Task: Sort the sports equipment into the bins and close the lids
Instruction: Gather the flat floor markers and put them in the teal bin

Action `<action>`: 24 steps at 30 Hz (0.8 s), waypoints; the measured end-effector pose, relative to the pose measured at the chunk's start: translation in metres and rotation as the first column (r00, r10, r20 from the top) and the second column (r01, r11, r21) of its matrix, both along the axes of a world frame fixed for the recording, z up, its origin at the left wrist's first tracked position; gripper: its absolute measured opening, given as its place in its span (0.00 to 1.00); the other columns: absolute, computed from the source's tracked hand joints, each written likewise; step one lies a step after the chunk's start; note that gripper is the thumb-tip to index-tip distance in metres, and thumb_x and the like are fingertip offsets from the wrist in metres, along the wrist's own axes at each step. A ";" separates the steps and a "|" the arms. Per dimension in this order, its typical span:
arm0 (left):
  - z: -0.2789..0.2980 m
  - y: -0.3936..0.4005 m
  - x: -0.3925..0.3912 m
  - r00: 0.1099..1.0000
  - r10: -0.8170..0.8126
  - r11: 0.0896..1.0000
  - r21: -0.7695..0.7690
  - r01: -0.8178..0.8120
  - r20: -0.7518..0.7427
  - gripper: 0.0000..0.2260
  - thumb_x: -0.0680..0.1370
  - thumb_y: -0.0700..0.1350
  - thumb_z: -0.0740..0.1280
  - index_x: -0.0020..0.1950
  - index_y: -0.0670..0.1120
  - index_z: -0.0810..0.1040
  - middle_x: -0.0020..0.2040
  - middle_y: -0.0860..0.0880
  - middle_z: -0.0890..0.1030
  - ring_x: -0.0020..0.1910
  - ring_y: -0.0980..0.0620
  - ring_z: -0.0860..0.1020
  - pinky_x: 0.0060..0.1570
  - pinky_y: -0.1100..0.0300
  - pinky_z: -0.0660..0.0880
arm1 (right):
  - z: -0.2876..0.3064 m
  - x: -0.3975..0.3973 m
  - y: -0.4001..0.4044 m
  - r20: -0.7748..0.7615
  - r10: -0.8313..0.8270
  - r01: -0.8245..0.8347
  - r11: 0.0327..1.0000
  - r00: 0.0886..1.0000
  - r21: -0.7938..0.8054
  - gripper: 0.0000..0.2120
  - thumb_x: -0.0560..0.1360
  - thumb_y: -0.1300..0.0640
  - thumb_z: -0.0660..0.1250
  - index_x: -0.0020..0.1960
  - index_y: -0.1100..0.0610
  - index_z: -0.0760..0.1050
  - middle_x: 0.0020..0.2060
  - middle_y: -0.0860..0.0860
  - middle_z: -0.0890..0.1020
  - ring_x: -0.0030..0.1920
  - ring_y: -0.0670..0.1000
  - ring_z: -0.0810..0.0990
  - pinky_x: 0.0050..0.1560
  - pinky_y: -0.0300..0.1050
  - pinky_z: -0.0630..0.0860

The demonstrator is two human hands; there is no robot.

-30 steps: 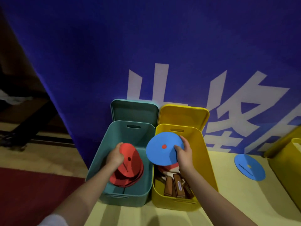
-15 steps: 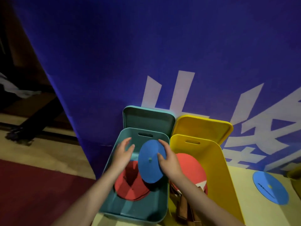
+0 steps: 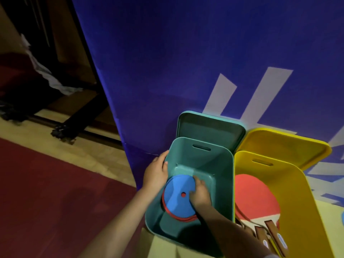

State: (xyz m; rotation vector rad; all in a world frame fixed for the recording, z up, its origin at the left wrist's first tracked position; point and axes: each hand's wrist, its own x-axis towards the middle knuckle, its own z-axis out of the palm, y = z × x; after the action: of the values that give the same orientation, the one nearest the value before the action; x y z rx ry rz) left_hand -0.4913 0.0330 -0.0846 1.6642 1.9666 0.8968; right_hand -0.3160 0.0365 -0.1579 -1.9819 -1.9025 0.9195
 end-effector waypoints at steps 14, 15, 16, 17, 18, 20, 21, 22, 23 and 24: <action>0.013 -0.007 0.003 0.965 0.014 0.991 0.130 0.021 -0.261 0.21 0.74 0.51 0.56 0.62 0.45 0.77 0.53 0.45 0.77 0.51 0.41 0.76 0.49 0.48 0.76 | 0.042 0.001 0.014 -0.023 0.103 -0.101 0.991 0.994 0.083 0.27 0.76 0.55 0.64 0.73 0.55 0.63 0.67 0.58 0.67 0.67 0.57 0.69 0.66 0.45 0.64; 0.017 -0.010 0.008 0.956 0.006 0.985 0.166 0.045 -0.292 0.21 0.73 0.51 0.56 0.61 0.45 0.78 0.53 0.46 0.78 0.50 0.41 0.76 0.48 0.48 0.77 | 0.060 0.008 0.007 -0.129 0.123 -0.101 0.981 0.984 0.167 0.26 0.75 0.56 0.66 0.72 0.55 0.66 0.64 0.57 0.71 0.64 0.56 0.72 0.64 0.43 0.66; 0.022 -0.014 0.017 0.952 -0.009 0.978 0.195 0.073 -0.307 0.21 0.73 0.52 0.55 0.60 0.45 0.79 0.52 0.46 0.78 0.50 0.41 0.76 0.48 0.48 0.76 | 0.075 0.020 0.000 -0.217 0.151 -0.093 0.962 0.965 0.257 0.25 0.74 0.57 0.67 0.70 0.56 0.68 0.60 0.56 0.73 0.60 0.54 0.75 0.63 0.42 0.68; 0.028 -0.018 0.029 0.953 -0.032 0.971 0.216 0.101 -0.301 0.22 0.73 0.52 0.55 0.60 0.45 0.79 0.53 0.46 0.78 0.50 0.42 0.76 0.49 0.48 0.76 | 0.089 0.035 -0.010 -0.278 0.166 -0.068 0.942 0.946 0.329 0.24 0.73 0.59 0.69 0.68 0.56 0.70 0.55 0.54 0.75 0.56 0.51 0.76 0.60 0.40 0.70; 0.034 -0.021 0.044 0.958 -0.066 0.965 0.226 0.133 -0.280 0.22 0.74 0.52 0.55 0.61 0.46 0.78 0.53 0.46 0.78 0.51 0.42 0.76 0.52 0.49 0.75 | 0.101 0.054 -0.020 -0.321 0.162 -0.027 0.922 0.933 0.385 0.23 0.73 0.60 0.69 0.67 0.56 0.72 0.52 0.52 0.75 0.52 0.49 0.75 0.56 0.38 0.70; 0.045 -0.028 0.084 0.967 -0.149 0.951 0.237 0.198 -0.208 0.23 0.74 0.53 0.54 0.62 0.46 0.78 0.54 0.46 0.77 0.53 0.43 0.76 0.56 0.49 0.73 | 0.114 0.096 -0.039 -0.407 0.089 0.103 0.899 0.909 0.426 0.19 0.73 0.63 0.69 0.64 0.56 0.74 0.49 0.49 0.76 0.49 0.45 0.75 0.51 0.33 0.70; 0.050 -0.031 0.107 0.965 -0.201 0.943 0.235 0.237 -0.165 0.23 0.74 0.54 0.54 0.62 0.46 0.78 0.54 0.46 0.77 0.53 0.43 0.76 0.56 0.50 0.73 | 0.117 0.120 -0.048 -0.451 0.023 0.191 0.885 0.892 0.424 0.18 0.73 0.64 0.69 0.62 0.55 0.75 0.48 0.49 0.77 0.47 0.43 0.75 0.50 0.32 0.70; 0.054 -0.036 0.132 0.958 -0.258 0.931 0.233 0.281 -0.127 0.22 0.74 0.53 0.54 0.61 0.47 0.78 0.54 0.46 0.77 0.54 0.44 0.76 0.57 0.50 0.73 | 0.119 0.143 -0.057 -0.497 -0.039 0.282 0.862 0.867 0.422 0.17 0.73 0.64 0.68 0.61 0.53 0.75 0.48 0.49 0.78 0.46 0.42 0.76 0.50 0.32 0.71; 0.058 -0.040 0.158 0.944 -0.317 0.916 0.228 0.329 -0.089 0.20 0.75 0.52 0.56 0.61 0.47 0.78 0.55 0.46 0.78 0.54 0.44 0.76 0.57 0.50 0.73 | 0.120 0.167 -0.067 -0.544 -0.105 0.370 0.836 0.833 0.405 0.17 0.73 0.64 0.68 0.60 0.52 0.75 0.48 0.50 0.79 0.45 0.42 0.77 0.50 0.34 0.72; 0.061 -0.046 0.184 0.925 -0.376 0.898 0.224 0.378 -0.054 0.19 0.75 0.50 0.57 0.61 0.48 0.78 0.55 0.46 0.77 0.55 0.45 0.76 0.58 0.51 0.73 | 0.120 0.191 -0.078 -0.587 -0.171 0.451 0.811 0.791 0.372 0.16 0.73 0.64 0.67 0.59 0.51 0.75 0.49 0.51 0.80 0.44 0.42 0.77 0.50 0.35 0.73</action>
State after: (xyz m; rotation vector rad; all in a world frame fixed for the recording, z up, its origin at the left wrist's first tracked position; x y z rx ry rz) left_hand -0.3068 -0.0126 -0.0233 2.0903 1.5053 0.9915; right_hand -0.1252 -0.0415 -0.0377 -1.4706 -1.2605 0.6866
